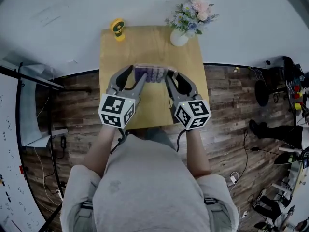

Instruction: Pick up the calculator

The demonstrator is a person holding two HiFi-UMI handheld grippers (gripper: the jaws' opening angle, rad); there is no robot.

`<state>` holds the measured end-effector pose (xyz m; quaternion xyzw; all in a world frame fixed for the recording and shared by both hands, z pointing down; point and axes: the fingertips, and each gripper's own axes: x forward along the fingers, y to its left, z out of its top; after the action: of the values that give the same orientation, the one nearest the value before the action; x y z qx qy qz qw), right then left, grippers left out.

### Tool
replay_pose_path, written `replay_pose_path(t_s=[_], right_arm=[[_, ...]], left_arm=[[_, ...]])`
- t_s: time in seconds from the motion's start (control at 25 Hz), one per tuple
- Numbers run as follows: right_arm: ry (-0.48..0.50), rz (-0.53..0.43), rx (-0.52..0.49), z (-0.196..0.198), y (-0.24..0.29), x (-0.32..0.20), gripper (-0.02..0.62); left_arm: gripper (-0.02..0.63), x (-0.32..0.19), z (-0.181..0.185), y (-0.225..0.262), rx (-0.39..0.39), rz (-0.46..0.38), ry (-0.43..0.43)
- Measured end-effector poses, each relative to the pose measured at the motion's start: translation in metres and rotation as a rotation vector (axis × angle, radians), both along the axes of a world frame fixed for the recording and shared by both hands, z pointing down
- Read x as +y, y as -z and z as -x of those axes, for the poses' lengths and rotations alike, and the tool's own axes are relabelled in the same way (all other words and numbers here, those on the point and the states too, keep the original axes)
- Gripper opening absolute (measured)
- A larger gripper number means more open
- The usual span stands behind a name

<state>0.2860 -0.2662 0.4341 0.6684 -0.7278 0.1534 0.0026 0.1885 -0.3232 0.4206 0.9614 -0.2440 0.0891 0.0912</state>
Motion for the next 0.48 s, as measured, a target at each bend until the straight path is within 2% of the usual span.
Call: replay_pose_path(t_s=[0.48], right_arm=[[-0.11, -0.101, 0.066, 0.02, 0.048, 0.034, 0.121]], left_arm=[[0.204, 0.025, 0.014, 0.048, 0.064, -0.097, -0.095]])
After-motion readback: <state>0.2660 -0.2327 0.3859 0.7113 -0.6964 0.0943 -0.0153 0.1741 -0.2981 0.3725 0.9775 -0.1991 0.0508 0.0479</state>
